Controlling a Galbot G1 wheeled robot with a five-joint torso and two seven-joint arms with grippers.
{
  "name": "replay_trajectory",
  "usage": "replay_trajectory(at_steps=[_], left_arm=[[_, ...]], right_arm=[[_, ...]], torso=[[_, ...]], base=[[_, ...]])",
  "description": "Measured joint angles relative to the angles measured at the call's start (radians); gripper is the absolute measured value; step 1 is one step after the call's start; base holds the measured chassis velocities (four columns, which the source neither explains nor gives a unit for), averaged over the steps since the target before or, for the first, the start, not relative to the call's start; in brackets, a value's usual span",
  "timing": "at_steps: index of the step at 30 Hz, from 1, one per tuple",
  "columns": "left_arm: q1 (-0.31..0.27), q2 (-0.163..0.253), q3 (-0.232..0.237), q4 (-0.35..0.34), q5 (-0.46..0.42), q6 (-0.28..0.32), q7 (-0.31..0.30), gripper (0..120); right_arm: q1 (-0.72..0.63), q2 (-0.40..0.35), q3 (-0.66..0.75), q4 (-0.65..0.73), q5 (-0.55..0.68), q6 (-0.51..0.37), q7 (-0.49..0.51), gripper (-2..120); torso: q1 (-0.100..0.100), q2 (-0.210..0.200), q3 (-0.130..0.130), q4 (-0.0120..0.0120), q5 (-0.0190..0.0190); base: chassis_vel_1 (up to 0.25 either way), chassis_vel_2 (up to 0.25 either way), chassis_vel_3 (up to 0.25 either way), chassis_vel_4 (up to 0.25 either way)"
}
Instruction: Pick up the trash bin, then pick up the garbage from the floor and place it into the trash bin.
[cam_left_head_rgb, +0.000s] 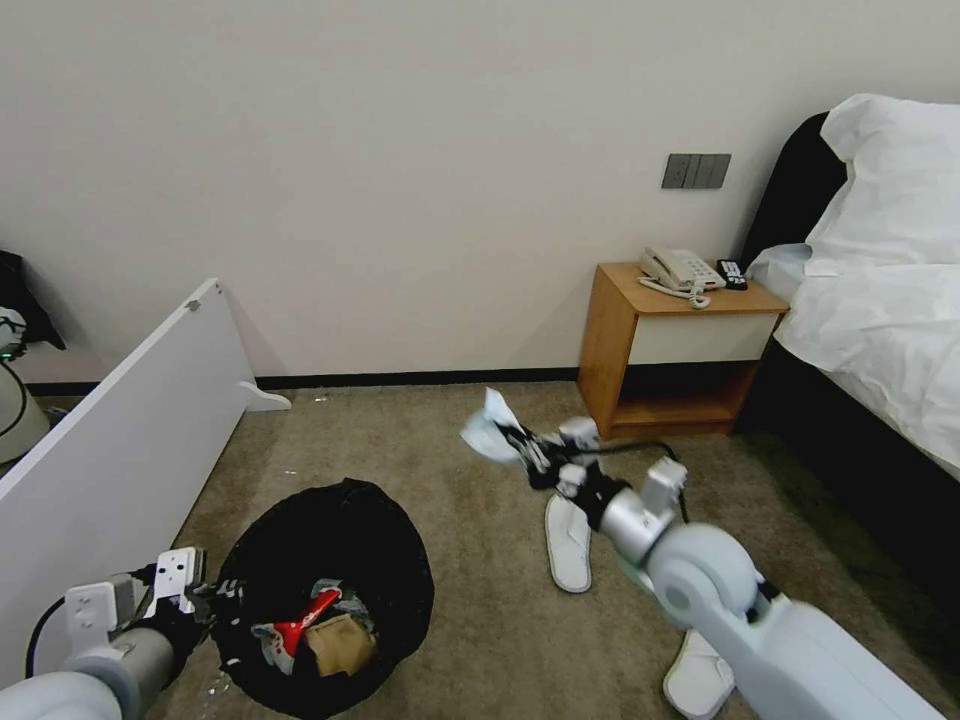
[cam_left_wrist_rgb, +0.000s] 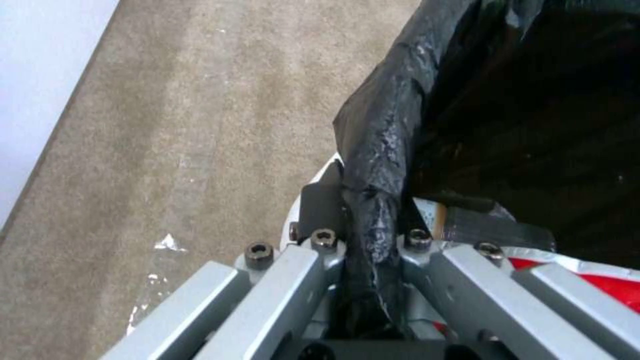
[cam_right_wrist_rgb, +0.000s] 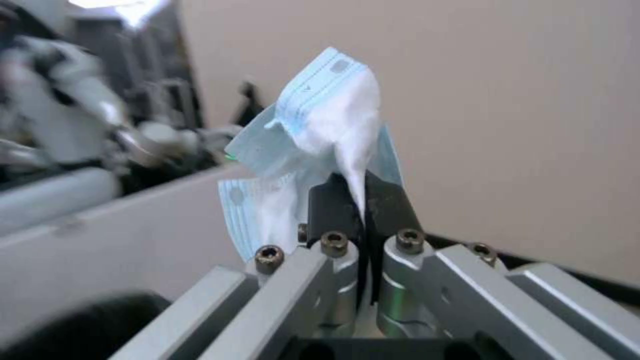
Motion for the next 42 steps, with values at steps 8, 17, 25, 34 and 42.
replay_trajectory(at_steps=[8,17,25,34,42], left_arm=[[-0.001,0.009,0.001,-0.002,0.003,0.0,0.0,2],[0.006,0.007,-0.007,-0.009,0.003,0.0,0.002,2],[0.006,0.004,-0.011,-0.005,-0.003,0.0,0.003,2],[0.013,0.001,-0.025,-0.006,-0.01,0.0,0.005,2],[0.015,-0.004,-0.03,-0.016,-0.014,0.0,0.006,2]], right_arm=[[0.156,0.065,-0.155,-0.016,0.069,-0.001,-0.03,0],[0.223,0.098,-0.29,-0.029,0.095,-0.007,-0.06,0],[0.237,0.073,-0.398,-0.014,0.104,-0.016,-0.089,0],[0.245,0.062,-0.46,-0.032,0.095,-0.043,-0.087,0],[0.251,0.049,-0.516,-0.035,0.11,-0.085,-0.058,0]], torso=[[0.0,0.0,0.0,-0.0001,-0.0001],[0.0,0.0,0.0,-0.0002,0.0001],[0.0,0.0,0.0,-0.0003,0.0002],[0.0,0.0,0.0,-0.0002,0.0001],[0.0,0.0,0.0,-0.0001,0.0001]], base=[[0.0,0.0,0.0,0.0],[0.0,0.0,0.0,0.0],[0.0,0.0,0.0,0.0],[0.0,0.0,0.0,0.0],[0.0,0.0,0.0,0.0]])
